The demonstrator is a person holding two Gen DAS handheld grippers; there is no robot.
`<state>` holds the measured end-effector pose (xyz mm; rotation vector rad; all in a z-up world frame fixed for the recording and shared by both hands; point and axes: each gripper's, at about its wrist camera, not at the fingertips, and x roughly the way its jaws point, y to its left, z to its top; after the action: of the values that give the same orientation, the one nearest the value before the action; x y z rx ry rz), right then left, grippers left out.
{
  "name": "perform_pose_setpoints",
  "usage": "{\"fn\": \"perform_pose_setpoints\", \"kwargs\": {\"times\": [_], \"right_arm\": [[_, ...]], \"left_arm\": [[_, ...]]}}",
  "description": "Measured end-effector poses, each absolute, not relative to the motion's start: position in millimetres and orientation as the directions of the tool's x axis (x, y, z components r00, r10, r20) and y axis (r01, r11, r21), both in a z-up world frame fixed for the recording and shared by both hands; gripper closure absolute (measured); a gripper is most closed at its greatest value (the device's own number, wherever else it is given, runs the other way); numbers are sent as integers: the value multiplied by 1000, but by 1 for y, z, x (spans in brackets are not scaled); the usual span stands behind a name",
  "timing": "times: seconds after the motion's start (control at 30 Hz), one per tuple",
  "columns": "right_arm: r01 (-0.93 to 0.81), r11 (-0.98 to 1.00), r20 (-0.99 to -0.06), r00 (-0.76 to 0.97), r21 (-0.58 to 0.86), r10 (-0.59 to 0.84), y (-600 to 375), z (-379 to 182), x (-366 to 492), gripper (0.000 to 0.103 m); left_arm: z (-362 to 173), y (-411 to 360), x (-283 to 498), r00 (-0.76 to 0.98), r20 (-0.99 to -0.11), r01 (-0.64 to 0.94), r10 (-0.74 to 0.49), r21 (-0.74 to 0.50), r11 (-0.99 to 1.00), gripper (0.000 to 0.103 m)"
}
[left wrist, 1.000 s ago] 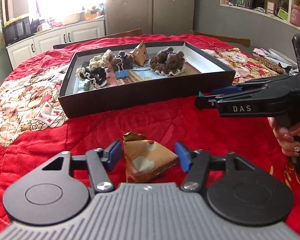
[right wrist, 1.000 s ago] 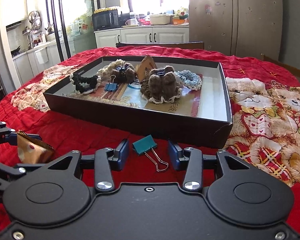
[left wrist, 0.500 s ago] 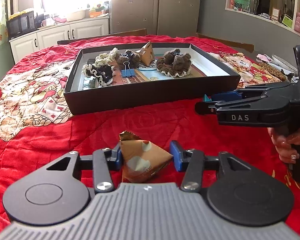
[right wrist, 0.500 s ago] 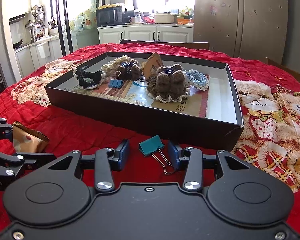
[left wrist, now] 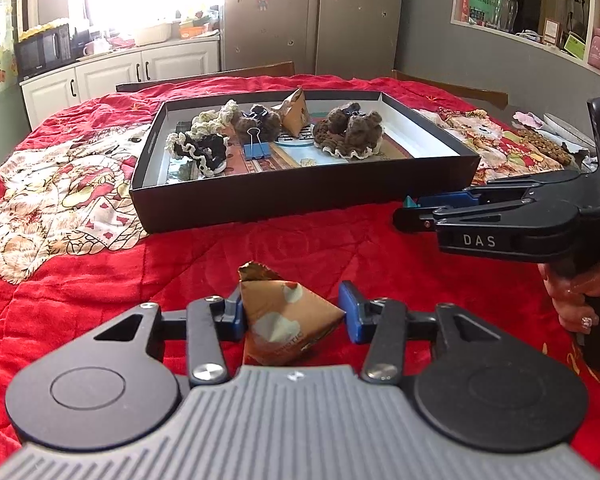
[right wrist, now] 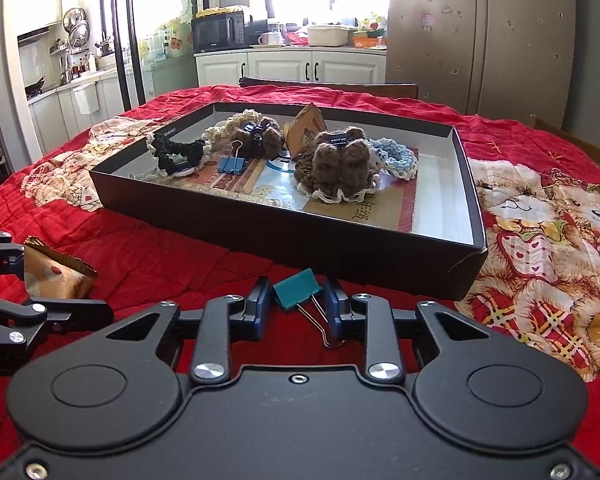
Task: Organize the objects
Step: 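Carry paper packet with left tool while right tool carries binder clip into box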
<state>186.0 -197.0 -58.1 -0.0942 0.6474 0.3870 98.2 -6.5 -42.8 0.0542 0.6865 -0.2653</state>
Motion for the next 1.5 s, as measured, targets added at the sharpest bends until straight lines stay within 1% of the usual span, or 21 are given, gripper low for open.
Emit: {"fn": "perform_pose_setpoints", "kwargs": {"times": [0.27, 0.77, 1.17, 1.5], "right_arm": [[-413, 910, -604, 721, 19, 340, -191, -57, 178, 76], [-448, 893, -590, 710, 44, 385, -191, -50, 164, 76], [-482, 874, -534, 724, 60, 436, -193, -27, 147, 76], [-449, 891, -470, 775, 61, 423, -208, -1, 146, 76]], "left_arm": [[-42, -6, 98, 744, -631, 257, -220, -34, 966, 55], [-34, -6, 95, 756, -613, 268, -231, -32, 963, 55], [-13, -5, 100, 776, -582, 282, -242, -23, 959, 55], [9, -5, 113, 801, -547, 286, -243, -6, 958, 55]]}}
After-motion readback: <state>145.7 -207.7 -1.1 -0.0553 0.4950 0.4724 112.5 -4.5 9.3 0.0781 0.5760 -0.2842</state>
